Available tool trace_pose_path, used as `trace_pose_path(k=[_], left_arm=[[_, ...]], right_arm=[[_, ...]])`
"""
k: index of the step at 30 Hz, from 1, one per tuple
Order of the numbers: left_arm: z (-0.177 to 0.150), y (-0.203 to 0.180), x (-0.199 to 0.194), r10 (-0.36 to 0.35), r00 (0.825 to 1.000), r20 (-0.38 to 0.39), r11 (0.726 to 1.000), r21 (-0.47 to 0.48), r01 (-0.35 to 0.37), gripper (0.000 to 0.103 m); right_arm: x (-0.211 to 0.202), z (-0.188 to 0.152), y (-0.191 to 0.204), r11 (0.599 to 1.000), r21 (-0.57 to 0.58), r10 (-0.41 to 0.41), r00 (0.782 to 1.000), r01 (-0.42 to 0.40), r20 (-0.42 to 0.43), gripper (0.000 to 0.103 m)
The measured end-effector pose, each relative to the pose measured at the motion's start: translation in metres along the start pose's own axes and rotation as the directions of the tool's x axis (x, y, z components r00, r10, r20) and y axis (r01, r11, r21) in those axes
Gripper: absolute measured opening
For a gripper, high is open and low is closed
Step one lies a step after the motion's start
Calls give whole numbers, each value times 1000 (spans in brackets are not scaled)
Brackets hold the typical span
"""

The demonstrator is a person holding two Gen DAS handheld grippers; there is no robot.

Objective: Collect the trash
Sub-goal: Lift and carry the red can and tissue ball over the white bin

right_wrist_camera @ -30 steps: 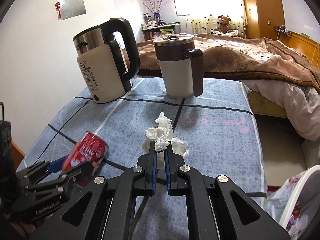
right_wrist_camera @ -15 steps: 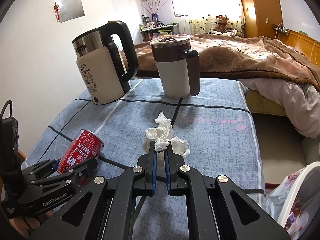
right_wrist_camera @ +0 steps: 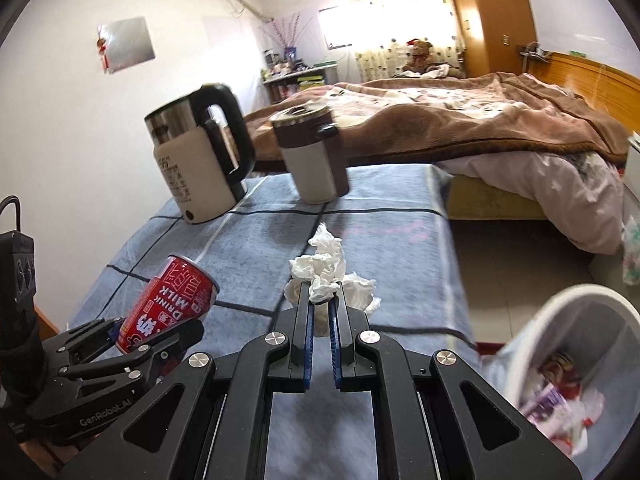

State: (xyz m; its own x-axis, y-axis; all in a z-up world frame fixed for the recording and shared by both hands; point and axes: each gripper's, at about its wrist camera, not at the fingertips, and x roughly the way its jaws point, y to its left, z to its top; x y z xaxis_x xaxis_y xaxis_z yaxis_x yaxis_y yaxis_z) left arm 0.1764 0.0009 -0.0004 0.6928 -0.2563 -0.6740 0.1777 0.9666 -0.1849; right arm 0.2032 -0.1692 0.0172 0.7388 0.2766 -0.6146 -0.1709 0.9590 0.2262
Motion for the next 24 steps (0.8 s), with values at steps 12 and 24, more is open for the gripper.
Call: trace_pose_path(k=[12,24], left_arm=[[-5,-93,-4,-96,995,5,987,129,95,54],[-14,-188,9,-205,978,-42,948,242,209,55]], right_arm=[[-74,-21,-67,988,69,-144,989,140,45,7],[-130,-45,-136,952,145,-282,958,271,58,7]])
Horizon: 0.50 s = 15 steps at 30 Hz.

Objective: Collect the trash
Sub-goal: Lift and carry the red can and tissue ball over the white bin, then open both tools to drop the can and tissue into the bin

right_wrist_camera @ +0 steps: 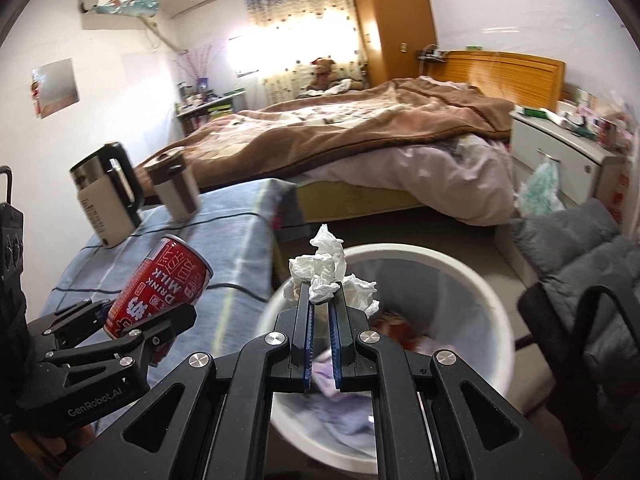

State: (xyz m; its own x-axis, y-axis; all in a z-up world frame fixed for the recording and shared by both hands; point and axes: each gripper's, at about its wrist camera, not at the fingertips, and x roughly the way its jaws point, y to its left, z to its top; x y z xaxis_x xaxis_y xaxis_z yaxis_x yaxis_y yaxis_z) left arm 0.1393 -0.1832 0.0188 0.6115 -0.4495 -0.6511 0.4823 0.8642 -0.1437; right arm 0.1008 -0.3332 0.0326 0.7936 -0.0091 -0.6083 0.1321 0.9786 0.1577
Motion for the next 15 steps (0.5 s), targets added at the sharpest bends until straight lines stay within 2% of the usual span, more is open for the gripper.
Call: trace_pose_path(k=[7,10,14,15], left_arm=[[2,-40,24,-59,997,-40,997,43,61,55],[1,-51,35,-48,998,-49,997,65,51,55],[0,-57,45,-69,994,-83,995,62,74,55],[0,-58,49,-53,994,-92,996,68,60,55]], right_arm=[[-1,-9,-42,997,26,-73,997,74,-39,7],[5,-15,-57,995,38,-88,993,91,-72,7],[18,-22,-70,994,42,-93,990,98,-108,7],[22,-24,-72,994,41,-91,988,97,-121,7]])
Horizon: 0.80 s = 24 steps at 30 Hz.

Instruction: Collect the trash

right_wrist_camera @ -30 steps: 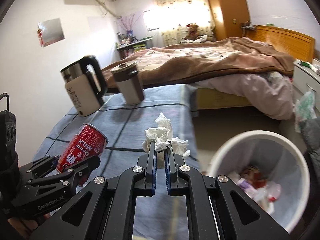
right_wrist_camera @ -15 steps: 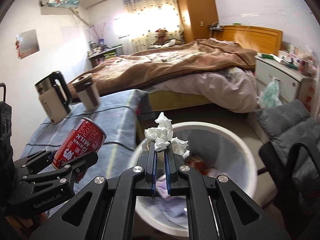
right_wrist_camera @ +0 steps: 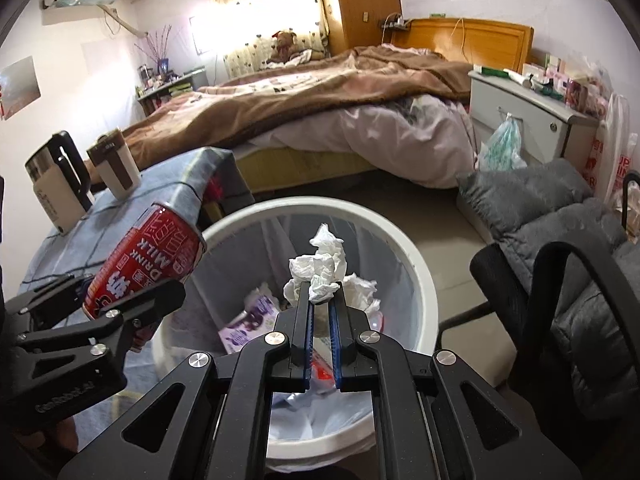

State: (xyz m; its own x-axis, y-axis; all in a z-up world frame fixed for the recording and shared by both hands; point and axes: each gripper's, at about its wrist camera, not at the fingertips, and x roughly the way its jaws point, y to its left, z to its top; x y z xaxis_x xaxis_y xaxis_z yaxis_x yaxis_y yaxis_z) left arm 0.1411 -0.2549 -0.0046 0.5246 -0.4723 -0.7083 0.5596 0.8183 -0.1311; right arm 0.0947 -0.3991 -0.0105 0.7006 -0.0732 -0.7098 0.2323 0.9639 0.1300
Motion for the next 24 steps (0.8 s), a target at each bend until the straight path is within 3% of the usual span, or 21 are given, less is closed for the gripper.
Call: trace_pose_path(k=[6,8,15,24], left_arm=[[-1,0,8,-4,1000,-10,1000,-13,4,55],[-1,-1,7,-9,1000,-7,1000,-1,9,61],[-5,6,4,-7,1000,-3,1000,-25,7,65],[-14,15,-17,11,1000,23,999,-31,-10,66]], right_arm=[[18,-6,-7,1000,4,-4,999,4,-51,8],[22,-7,-8,1000,10,-2,997,2,-71,11],[23,-13,-8,1000,13,-9,997,10,-74,43],[5,-16,5,1000,3,-9,999,9,-35,45]])
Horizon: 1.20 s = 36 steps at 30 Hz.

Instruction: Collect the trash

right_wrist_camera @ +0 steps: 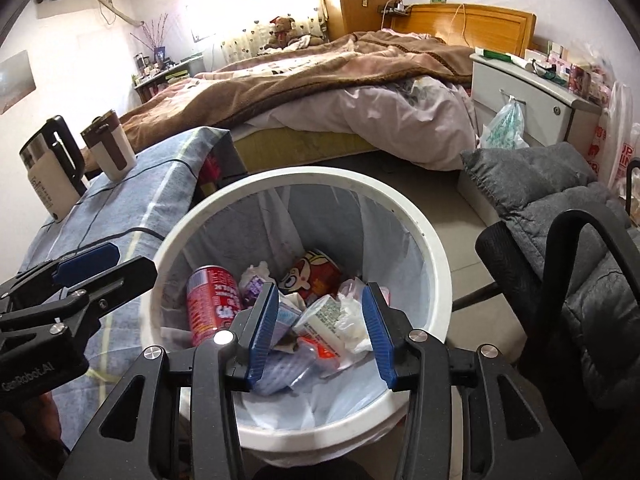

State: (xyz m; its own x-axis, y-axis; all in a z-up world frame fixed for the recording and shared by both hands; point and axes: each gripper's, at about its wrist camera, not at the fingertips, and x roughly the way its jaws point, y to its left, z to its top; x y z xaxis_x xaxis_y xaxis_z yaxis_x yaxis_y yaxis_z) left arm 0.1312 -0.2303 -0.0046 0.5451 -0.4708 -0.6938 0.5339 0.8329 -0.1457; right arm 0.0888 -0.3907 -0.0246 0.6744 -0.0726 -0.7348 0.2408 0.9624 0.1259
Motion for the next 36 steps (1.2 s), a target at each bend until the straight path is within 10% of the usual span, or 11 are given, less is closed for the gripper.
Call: trace_pose_path(k=[36], left_arm=[[-74,31,-127,174,965,197,985,-32,-171,68]], right_arm=[[-108,-76,70,997,33,-70,981,65,181,45]])
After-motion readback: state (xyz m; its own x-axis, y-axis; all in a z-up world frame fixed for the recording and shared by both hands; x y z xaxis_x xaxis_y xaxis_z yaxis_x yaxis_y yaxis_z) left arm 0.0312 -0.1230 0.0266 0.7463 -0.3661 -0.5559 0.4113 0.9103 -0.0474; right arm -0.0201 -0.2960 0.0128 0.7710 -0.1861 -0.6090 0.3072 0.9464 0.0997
